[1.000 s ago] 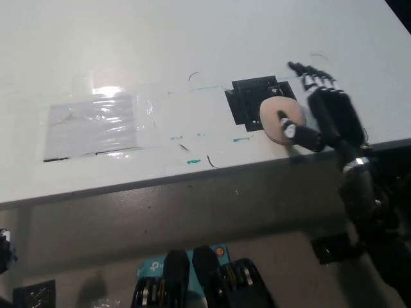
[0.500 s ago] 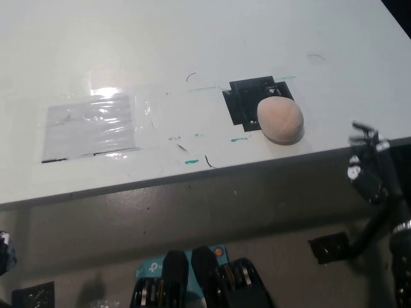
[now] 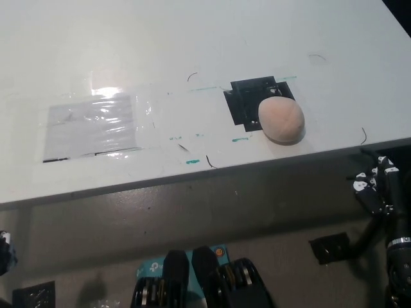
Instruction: The robot uses its right hand to grab and squeeze a pink dumpling toy kept on the black mask on the desk
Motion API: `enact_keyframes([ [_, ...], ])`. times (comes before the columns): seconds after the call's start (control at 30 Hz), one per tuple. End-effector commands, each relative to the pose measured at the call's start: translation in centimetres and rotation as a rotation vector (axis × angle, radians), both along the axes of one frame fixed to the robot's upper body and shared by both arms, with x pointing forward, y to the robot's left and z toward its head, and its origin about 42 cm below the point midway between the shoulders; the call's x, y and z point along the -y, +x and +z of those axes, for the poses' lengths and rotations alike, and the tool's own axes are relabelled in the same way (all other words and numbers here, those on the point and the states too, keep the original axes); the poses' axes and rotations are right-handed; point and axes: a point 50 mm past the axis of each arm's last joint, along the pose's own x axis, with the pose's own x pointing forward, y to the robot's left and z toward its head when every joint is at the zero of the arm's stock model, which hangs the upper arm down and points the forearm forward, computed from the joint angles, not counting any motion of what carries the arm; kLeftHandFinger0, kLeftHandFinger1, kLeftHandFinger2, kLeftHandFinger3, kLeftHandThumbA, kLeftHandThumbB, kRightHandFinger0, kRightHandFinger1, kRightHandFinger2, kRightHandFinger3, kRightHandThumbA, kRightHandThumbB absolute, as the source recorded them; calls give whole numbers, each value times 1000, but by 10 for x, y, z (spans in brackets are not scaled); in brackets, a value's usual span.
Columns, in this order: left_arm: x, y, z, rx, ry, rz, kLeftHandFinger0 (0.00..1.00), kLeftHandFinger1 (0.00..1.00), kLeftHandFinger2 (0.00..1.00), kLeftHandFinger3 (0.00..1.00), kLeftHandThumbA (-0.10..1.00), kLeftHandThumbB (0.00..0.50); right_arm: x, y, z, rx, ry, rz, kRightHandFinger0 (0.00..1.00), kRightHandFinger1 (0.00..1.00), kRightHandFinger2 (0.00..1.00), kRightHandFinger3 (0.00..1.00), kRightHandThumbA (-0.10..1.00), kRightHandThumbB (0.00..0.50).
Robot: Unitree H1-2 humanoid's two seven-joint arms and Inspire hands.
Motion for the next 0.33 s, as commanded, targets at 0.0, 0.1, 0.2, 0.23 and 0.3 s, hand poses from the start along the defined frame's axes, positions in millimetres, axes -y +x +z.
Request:
enact_keyframes([
  [0.0,-8,1,11,51,11,6,0,5,77,78,1000,500,1,12,16,29,66,31,79,193,448,882,-75,116],
  [0.1,-9,1,10,47,10,11,0,0,70,76,1000,500,0,14,16,34,37,57,34,166,438,870,-32,125],
  [0.2,-10,1,10,39,20,3,0,2,81,85,1000,500,-1,14,17,27,38,58,32,169,436,863,-12,124],
  [0.23,-10,2,11,42,19,5,0,0,79,84,1000,500,-1,15,18,28,40,60,41,173,436,867,-26,119],
  [0.3,-11,3,9,37,11,15,0,0,72,83,1000,500,0,16,17,29,37,63,39,166,435,867,-40,123],
])
